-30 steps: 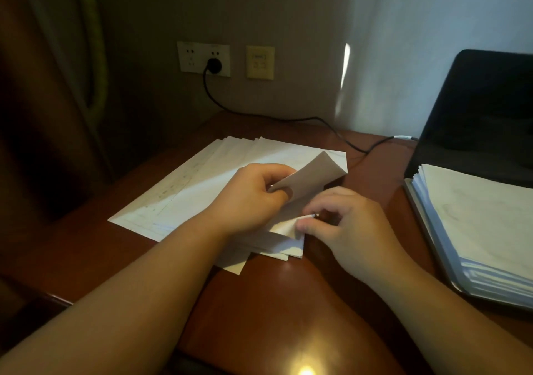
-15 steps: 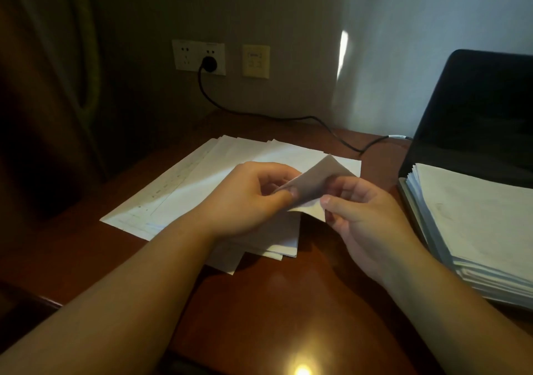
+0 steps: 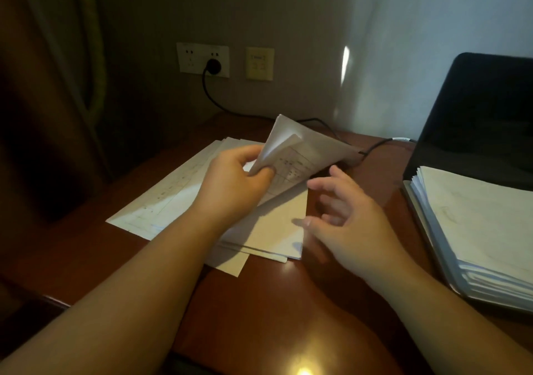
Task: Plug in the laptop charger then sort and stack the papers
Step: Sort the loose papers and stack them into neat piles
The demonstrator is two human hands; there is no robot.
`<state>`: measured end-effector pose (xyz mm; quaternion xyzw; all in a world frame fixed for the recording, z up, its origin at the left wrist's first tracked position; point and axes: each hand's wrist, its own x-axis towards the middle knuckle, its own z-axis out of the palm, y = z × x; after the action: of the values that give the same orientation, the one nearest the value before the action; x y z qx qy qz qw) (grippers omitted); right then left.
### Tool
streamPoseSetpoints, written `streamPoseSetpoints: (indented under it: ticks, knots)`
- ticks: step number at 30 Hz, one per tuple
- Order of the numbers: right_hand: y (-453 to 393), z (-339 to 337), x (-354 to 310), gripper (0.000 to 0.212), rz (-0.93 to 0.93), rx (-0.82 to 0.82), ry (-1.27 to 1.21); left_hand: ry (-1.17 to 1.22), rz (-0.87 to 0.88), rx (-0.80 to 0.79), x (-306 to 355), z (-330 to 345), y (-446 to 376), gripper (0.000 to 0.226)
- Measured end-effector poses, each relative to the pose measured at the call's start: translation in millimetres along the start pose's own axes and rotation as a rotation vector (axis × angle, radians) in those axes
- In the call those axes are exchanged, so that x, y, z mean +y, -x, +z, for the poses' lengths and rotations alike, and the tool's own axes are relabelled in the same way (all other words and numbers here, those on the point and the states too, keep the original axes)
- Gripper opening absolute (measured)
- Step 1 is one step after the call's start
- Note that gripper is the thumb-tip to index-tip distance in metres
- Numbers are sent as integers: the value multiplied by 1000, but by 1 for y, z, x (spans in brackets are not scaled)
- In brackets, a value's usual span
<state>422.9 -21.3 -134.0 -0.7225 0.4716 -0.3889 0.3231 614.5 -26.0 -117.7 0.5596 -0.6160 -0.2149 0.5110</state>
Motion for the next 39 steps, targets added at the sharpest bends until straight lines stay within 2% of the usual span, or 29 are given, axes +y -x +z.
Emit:
streamPoseSetpoints:
  ticks: [2, 6, 9, 11, 13, 21, 26, 29, 31, 35, 39]
  knots:
    - [1, 2, -1, 64, -49, -94, 72, -2, -9, 13, -1, 1, -1, 34]
    - [1, -2, -3, 84, -52, -127, 112, -28, -39, 43, -3, 2, -3, 33]
    - [5, -2, -5, 83, -70, -277, 216, -20, -27, 40, -3, 0, -4, 32]
    - [6, 0, -6, 75, -76, -386, 376, -32, -23, 43, -4, 0, -3, 32]
    - [5, 2, -7, 63, -104, -423, 518, -44, -18, 40, -5, 1, -3, 35]
    - [1, -9, -5, 59, -106, -354, 547, -69, -31, -91, -1, 4, 2, 31]
    - [1, -5, -3, 38, -92, -294, 496, -93, -13, -167, 0, 1, 2, 31]
    - [2, 0, -1, 16, -112, -216, 407, -80, -8, -205, 0, 2, 3, 29]
    - [0, 4, 0, 8, -141, -139, 361, -58, 0, -224, 1, 2, 4, 27]
    - [-2, 2, -4, 3, -105, 12, 161, -41, 20, -247, 4, 1, 5, 25]
    - [1, -1, -6, 6, 41, -30, -66, -41, 24, -254, 4, -1, 5, 24]
